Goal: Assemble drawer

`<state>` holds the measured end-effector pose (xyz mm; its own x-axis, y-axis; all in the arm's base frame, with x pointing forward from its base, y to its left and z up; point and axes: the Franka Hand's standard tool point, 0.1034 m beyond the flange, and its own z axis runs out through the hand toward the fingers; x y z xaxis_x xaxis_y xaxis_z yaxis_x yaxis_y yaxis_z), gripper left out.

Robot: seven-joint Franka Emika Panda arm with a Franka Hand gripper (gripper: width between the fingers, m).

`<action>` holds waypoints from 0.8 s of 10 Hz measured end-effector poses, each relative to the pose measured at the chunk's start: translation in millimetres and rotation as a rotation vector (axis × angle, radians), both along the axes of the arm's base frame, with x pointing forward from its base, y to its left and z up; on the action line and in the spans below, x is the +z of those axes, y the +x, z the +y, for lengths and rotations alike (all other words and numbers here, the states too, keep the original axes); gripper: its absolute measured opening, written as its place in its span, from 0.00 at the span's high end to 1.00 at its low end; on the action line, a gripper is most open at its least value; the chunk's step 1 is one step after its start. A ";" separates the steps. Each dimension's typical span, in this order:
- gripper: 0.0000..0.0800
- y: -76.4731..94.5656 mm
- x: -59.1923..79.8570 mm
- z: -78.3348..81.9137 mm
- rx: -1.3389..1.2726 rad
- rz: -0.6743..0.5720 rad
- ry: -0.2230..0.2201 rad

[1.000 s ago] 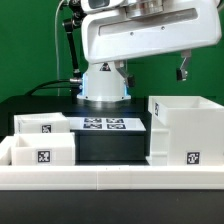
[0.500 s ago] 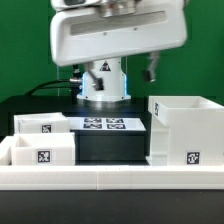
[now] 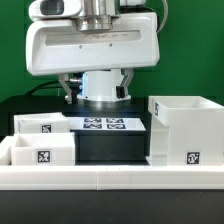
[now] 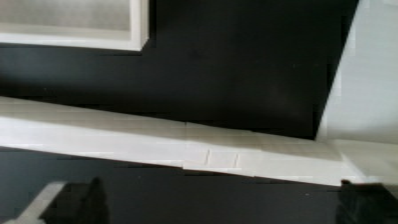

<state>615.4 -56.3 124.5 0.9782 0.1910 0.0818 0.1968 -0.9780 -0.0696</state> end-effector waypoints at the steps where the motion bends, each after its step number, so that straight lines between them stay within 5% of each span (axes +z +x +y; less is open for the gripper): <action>1: 0.19 -0.3 -0.7 0.0 0.000 0.001 0.000; 4: 0.19 -4.7 -8.4 -10.5 0.055 -0.014 -0.014; 6: 0.19 -34.5 -40.7 -41.0 0.088 -0.039 -0.041; 8: 0.19 -42.8 -59.8 -55.2 0.090 -0.025 -0.048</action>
Offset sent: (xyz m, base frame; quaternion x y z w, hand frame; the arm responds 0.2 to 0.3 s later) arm -0.0213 -0.0332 -0.0237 -0.0150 0.0087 -0.0824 0.9965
